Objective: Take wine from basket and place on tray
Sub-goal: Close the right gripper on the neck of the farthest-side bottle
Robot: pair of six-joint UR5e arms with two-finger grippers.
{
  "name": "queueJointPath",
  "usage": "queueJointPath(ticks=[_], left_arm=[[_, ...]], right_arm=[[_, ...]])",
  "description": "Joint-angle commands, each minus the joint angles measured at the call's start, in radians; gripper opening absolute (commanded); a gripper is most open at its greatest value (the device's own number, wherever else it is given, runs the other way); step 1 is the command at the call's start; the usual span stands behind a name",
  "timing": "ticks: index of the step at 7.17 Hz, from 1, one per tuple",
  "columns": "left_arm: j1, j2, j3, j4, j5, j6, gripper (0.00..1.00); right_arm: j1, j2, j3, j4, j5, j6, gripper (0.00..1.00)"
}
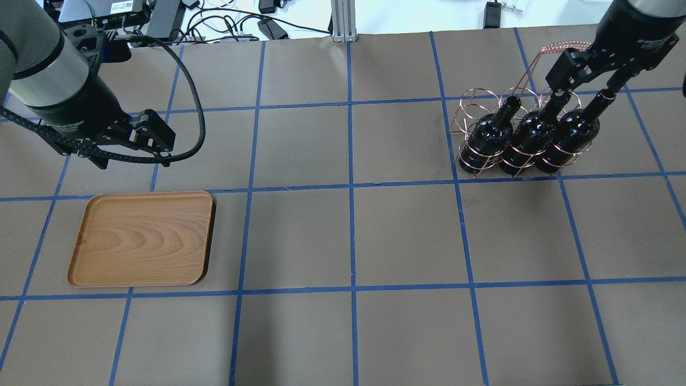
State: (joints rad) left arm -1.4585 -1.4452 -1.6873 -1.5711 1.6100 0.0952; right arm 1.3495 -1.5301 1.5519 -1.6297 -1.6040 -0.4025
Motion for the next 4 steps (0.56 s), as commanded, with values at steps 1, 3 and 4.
queueJointPath(ticks=[1, 3, 4], left_arm=[[-0.002, -0.012, 0.001, 0.029, -0.005, -0.003, 1.0], [-0.003, -0.011, 0.001, 0.029, -0.009, -0.005, 1.0], [-0.005, -0.011, 0.001, 0.029, -0.009, -0.005, 1.0]], right_arm=[[-0.009, 0.004, 0.013, -0.022, 0.022, -0.002, 0.9], [-0.012, 0.05, 0.025, -0.108, 0.029, 0.001, 0.89], [-0.01, 0.057, 0.027, -0.117, 0.041, 0.019, 0.89]])
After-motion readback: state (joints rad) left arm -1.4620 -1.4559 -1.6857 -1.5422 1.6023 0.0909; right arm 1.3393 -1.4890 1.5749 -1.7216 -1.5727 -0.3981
